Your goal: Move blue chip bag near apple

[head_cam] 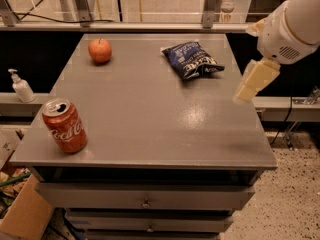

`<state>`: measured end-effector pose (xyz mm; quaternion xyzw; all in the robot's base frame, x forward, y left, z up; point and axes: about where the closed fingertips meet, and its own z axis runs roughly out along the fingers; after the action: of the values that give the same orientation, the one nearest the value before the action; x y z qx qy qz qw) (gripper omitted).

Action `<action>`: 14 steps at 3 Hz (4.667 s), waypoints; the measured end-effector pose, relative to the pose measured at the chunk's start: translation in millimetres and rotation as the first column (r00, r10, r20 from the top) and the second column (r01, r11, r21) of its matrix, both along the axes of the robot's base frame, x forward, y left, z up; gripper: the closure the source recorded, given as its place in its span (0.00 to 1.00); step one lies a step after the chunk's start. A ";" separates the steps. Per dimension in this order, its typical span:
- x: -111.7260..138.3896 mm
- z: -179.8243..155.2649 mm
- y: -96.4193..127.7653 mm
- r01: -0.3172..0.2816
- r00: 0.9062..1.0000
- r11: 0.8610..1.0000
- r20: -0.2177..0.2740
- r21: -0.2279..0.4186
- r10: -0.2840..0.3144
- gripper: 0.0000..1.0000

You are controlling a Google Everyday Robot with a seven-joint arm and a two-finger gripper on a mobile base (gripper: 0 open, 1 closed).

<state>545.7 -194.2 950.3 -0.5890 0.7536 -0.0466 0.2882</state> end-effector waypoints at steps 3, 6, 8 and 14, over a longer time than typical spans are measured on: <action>73.7 -18.5 15.0 0.003 0.999 0.992 0.038 0.125 -0.008 0.00; 127.0 -48.7 33.8 0.031 0.997 0.966 0.056 0.256 -0.046 0.00; 175.8 -86.7 44.5 0.089 0.996 0.955 0.006 0.282 -0.094 0.00; 202.9 -83.6 81.2 0.030 0.995 0.907 0.078 0.420 -0.069 1.00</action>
Offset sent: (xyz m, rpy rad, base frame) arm 0.1128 0.0225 -0.0296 0.2069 -0.0417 -0.0263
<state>748.6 -113.0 866.7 -0.4914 0.7470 0.0819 0.4403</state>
